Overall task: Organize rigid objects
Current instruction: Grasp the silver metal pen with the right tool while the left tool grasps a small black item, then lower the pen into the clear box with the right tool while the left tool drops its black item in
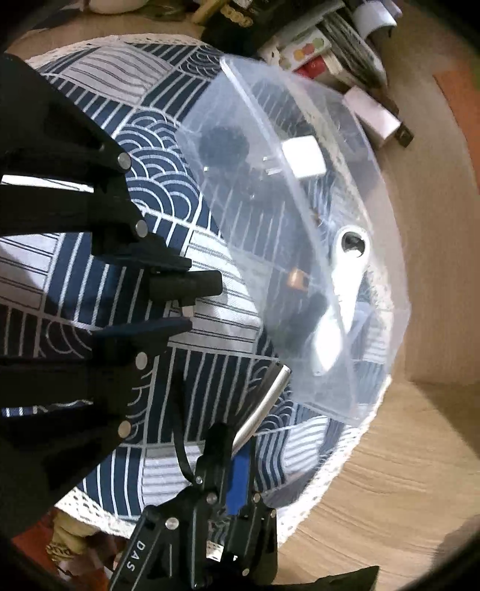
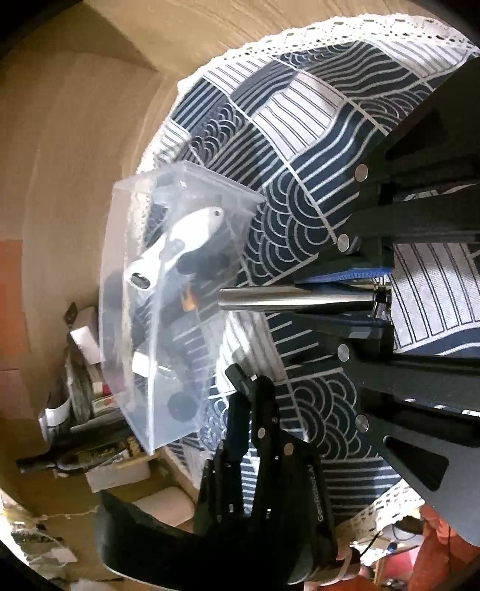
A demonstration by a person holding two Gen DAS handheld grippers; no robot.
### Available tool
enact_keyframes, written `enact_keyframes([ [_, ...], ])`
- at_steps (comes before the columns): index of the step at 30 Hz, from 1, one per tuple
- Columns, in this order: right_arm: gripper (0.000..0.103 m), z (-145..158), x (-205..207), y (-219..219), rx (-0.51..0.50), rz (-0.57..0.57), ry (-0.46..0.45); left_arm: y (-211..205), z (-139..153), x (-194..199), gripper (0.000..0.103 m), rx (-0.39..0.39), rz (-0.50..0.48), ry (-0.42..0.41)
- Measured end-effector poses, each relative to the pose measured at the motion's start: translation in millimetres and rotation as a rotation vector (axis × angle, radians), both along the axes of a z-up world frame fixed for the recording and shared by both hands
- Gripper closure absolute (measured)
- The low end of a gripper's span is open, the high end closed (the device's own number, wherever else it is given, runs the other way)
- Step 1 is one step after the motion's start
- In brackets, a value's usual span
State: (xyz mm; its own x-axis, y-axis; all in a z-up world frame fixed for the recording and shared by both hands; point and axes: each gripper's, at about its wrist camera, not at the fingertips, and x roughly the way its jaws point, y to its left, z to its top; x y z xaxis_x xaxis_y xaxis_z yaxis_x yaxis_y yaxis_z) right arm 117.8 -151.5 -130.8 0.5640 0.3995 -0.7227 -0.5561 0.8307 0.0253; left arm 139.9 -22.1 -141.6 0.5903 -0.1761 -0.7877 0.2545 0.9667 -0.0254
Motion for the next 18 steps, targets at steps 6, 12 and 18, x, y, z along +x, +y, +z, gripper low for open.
enact_keyframes([
  [6, 0.089, 34, -6, 2, 0.045, -0.015, -0.094, 17, 31, -15, 0.079, -0.041, 0.041, -0.082],
  [12, 0.089, 67, -7, 8, 0.081, -0.019, -0.189, 37, 70, -30, 0.079, -0.089, 0.082, -0.190],
  [18, 0.089, 98, 5, 22, 0.076, -0.010, -0.273, 55, 97, -32, 0.079, -0.111, 0.131, -0.275],
])
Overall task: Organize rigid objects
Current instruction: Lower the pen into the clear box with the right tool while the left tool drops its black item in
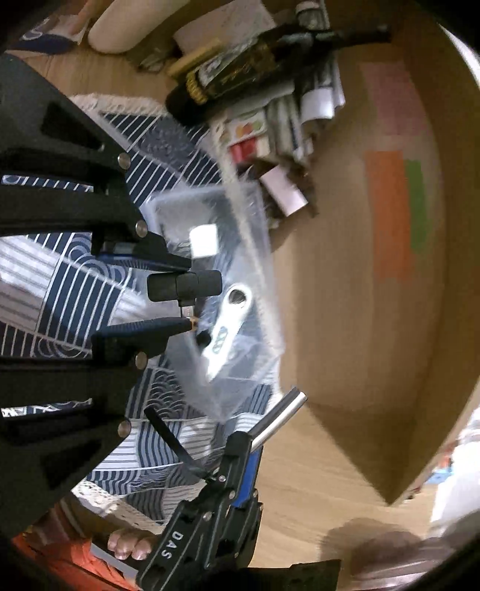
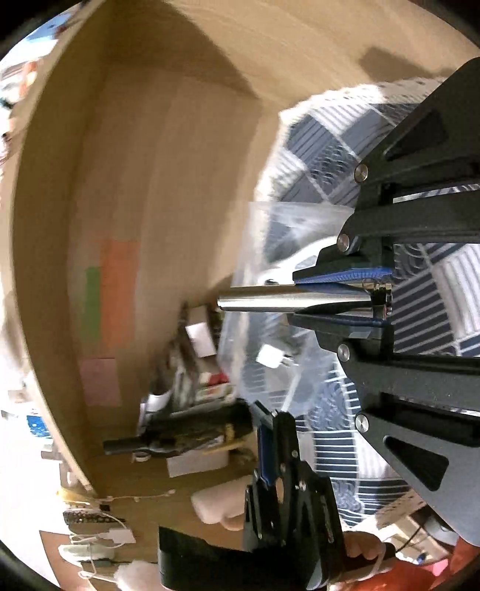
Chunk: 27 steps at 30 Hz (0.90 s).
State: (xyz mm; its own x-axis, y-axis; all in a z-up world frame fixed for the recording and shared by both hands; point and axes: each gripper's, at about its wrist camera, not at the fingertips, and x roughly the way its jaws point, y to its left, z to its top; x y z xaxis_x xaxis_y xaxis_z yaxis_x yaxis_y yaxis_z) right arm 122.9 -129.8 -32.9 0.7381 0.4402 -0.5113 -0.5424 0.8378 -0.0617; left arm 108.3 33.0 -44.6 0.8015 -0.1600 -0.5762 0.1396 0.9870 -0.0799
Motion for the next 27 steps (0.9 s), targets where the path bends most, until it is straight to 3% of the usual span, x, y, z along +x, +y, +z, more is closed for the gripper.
enact_keyframes([
  [6, 0.089, 13, 24, 15, -0.004, 0.009, -0.046, 18, 15, 4, 0.079, -0.016, 0.046, -0.038],
  [12, 0.089, 7, 54, 36, -0.018, 0.022, -0.047, 27, 8, 27, 0.079, -0.004, 0.057, -0.013],
  [27, 0.089, -78, 119, 71, -0.176, 0.085, 0.189, 19, -51, 91, 0.079, -0.007, 0.008, 0.171],
])
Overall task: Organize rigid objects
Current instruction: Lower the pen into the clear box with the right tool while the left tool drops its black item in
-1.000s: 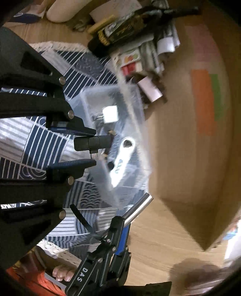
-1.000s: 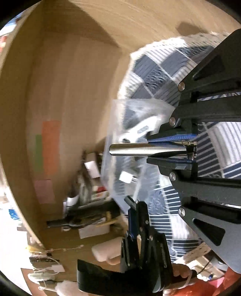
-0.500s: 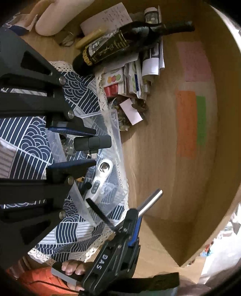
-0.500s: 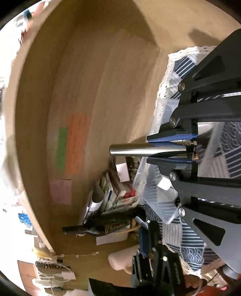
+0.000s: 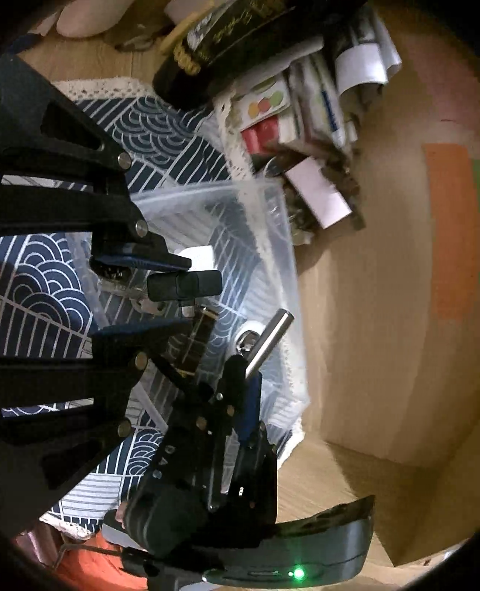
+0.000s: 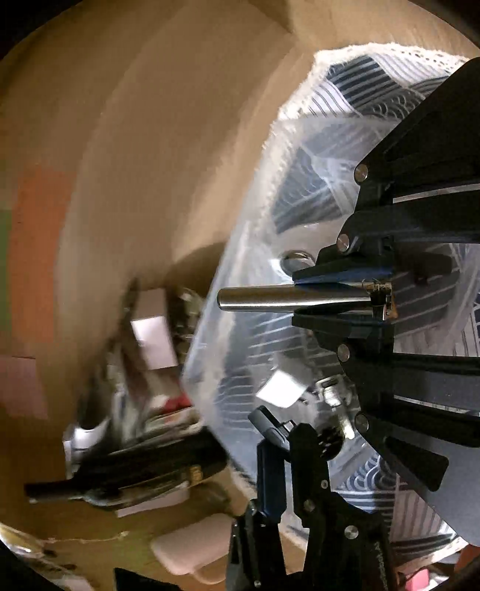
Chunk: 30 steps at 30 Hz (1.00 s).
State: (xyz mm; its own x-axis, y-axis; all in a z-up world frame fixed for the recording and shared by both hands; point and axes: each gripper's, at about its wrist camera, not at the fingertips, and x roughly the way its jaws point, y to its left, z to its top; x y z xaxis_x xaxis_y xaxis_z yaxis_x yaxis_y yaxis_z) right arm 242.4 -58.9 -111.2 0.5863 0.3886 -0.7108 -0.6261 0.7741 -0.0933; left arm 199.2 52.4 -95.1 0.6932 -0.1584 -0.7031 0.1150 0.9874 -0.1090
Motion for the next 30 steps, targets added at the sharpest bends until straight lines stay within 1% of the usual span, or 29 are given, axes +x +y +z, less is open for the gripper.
enact_keyframes([
  [3, 0.089, -9, 1, 2, -0.025, 0.018, 0.021, -2, -8, 5, 0.079, -0.004, -0.009, 0.021],
  [8, 0.089, -8, 3, 1, -0.020, 0.014, 0.046, -3, -9, 6, 0.079, 0.001, -0.007, 0.028],
  [11, 0.088, -3, -2, 2, -0.024, 0.009, 0.037, -4, -7, 4, 0.079, 0.006, -0.005, 0.026],
  [15, 0.085, 11, -17, 2, -0.011, 0.002, -0.001, -5, 2, -3, 0.078, 0.002, -0.001, 0.007],
  [19, 0.083, 35, -39, -6, 0.025, -0.008, -0.062, -4, 21, -22, 0.074, -0.007, 0.016, -0.050],
  [21, 0.079, 50, -54, -14, 0.058, -0.016, -0.100, -4, 32, -32, 0.073, -0.012, 0.026, -0.081],
  [23, 0.074, 63, -70, -21, 0.092, -0.021, -0.134, -6, 45, -46, 0.073, 0.000, 0.036, -0.130],
  [24, 0.073, 70, -78, -24, 0.110, -0.029, -0.155, -7, 50, -52, 0.072, 0.004, 0.040, -0.148],
  [26, 0.069, 84, -95, -31, 0.140, -0.042, -0.199, -11, 62, -67, 0.067, 0.008, 0.052, -0.199],
  [27, 0.068, 90, -105, -36, 0.159, -0.052, -0.227, -13, 68, -74, 0.062, 0.006, 0.059, -0.227],
  [30, 0.054, 105, -130, -48, 0.212, -0.071, -0.290, -17, 84, -97, 0.052, 0.000, 0.073, -0.301],
])
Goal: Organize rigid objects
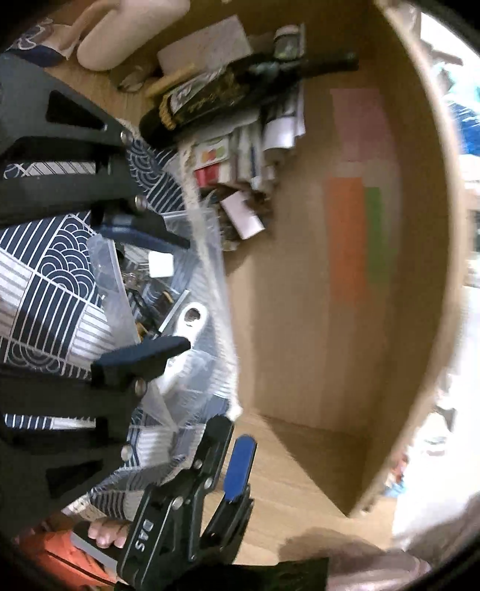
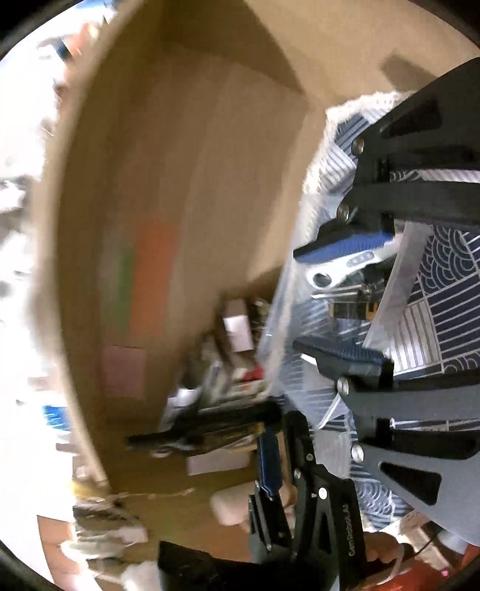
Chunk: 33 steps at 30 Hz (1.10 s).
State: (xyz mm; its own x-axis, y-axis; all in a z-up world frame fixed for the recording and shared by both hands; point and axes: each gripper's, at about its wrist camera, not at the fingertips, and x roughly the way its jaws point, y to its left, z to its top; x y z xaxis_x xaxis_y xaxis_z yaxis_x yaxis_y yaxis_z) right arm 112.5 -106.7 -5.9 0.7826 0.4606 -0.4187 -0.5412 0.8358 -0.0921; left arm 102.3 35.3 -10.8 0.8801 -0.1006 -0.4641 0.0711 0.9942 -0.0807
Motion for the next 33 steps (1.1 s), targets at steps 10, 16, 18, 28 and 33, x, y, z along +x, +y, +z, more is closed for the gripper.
enact_keyframes([
  [10, 0.017, 17, -56, -24, 0.108, -0.064, -0.120, -9, 28, -59, 0.009, 0.011, 0.081, -0.172],
  [16, 0.007, 11, -68, -29, 0.139, -0.093, -0.122, -13, 28, -75, 0.004, 0.001, 0.068, -0.190],
  [18, 0.006, 9, -71, -30, 0.145, -0.094, -0.115, -14, 27, -77, 0.003, 0.005, 0.070, -0.190],
  [28, 0.004, 4, -72, -33, 0.151, -0.105, -0.102, -17, 22, -81, 0.002, 0.019, 0.070, -0.192],
  [33, 0.003, 4, -72, -33, 0.151, -0.104, -0.102, -16, 21, -80, 0.001, 0.015, 0.067, -0.193],
])
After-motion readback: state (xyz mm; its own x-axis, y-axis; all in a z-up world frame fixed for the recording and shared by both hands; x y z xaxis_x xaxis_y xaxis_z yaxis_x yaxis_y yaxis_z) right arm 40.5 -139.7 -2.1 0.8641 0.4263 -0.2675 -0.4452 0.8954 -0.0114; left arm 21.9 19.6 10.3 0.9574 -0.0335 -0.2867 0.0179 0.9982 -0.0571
